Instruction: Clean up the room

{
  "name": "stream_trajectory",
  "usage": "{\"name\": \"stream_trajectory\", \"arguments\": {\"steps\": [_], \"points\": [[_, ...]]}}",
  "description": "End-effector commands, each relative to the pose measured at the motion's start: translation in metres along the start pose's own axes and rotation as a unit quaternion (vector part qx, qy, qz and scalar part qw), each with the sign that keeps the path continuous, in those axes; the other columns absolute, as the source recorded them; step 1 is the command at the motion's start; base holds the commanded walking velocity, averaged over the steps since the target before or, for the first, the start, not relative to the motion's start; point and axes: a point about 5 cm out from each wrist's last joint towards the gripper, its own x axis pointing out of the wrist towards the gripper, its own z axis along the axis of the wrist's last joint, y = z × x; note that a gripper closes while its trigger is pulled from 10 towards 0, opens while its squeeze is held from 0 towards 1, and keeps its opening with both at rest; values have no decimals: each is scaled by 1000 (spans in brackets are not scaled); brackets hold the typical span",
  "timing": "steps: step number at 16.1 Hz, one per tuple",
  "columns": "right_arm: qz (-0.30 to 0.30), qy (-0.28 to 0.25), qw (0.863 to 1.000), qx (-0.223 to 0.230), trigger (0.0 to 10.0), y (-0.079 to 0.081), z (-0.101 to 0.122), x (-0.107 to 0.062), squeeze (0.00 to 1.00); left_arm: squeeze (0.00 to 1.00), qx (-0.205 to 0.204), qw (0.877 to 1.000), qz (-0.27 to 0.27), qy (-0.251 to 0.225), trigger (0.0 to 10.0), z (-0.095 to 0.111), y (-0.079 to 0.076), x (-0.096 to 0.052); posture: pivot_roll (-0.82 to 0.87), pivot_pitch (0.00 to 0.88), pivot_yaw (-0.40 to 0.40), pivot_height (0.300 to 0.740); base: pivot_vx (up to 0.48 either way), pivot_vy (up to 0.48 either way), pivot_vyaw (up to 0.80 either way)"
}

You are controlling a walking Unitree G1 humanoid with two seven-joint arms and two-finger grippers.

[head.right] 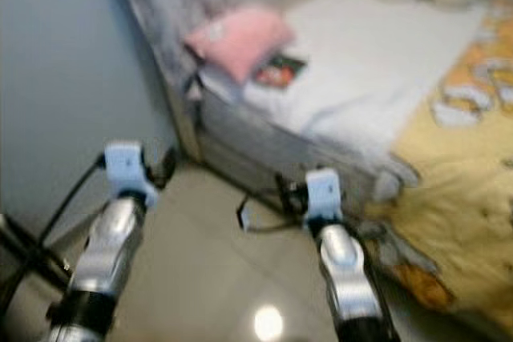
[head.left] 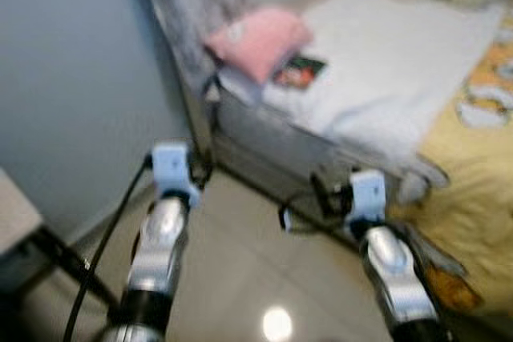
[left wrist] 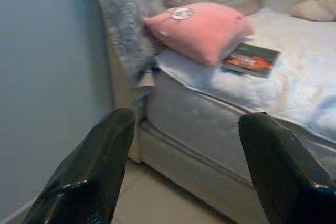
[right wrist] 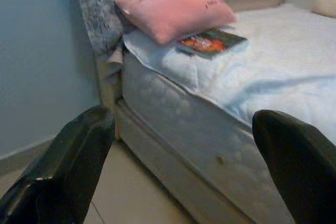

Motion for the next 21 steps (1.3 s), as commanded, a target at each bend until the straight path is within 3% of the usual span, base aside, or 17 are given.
{"name": "stream_trajectory", "arguments": {"steps": [1,4,5,7,8,10,11,12,13,14,17,19,21], "points": [[-8,4,1000,-1,10000,-7,1,0,580,0,-3,1000,-17,-1,10000,3,-11,3,-171,0,72,740,480,0,656],[-4,4,1000,3,10000,-7,1,2,584,0,26,1000,2,4,10000,1,-11,1,-173,0,74,740,480,0,652],[4,3,1000,3,10000,-5,3,3,584,0,21,999,34,35,10000,-10,0,-5,-182,0,76,740,0,0,638],[37,9,999,-18,10000,-9,6,1,580,0,53,987,55,145,10000,-58,36,-46,-184,0,54,740,0,0,616],[40,12,999,-22,10000,-11,6,0,580,0,49,984,55,164,10000,-65,38,-51,-184,0,49,740,0,0,613],[51,36,997,-39,10000,-24,3,1,580,0,38,995,-1,93,10000,-48,5,-46,-174,0,2,740,0,0,606],[55,43,997,-40,10000,-25,2,4,580,0,20,998,-7,61,10000,-34,-5,-38,-166,0,-4,740,0,0,606],[50,45,997,-26,10000,-22,2,7,584,0,29,999,-7,34,10000,-20,-11,-33,-163,0,-6,740,262,-398,613],[34,61,998,2,10000,-21,-1,9,529,0,44,999,-8,19,10000,-10,-13,-32,-153,0,-7,740,266,-398,0],[42,65,997,13,10000,-17,-5,9,486,0,78,996,-8,37,10000,-7,-13,-31,-135,0,-2,740,266,-394,0],[49,68,996,13,10000,-10,-10,9,561,0,110,990,5,85,10000,-9,-6,-24,-117,0,13,740,176,-409,723],[39,68,996,31,10000,-8,-14,8,557,0,112,989,14,90,10000,-7,0,-20,-119,0,33,740,0,0,678],[14,72,996,44,10000,-10,-19,3,518,0,112,990,9,81,10000,-5,0,-27,-114,0,47,740,0,0,0]]}}
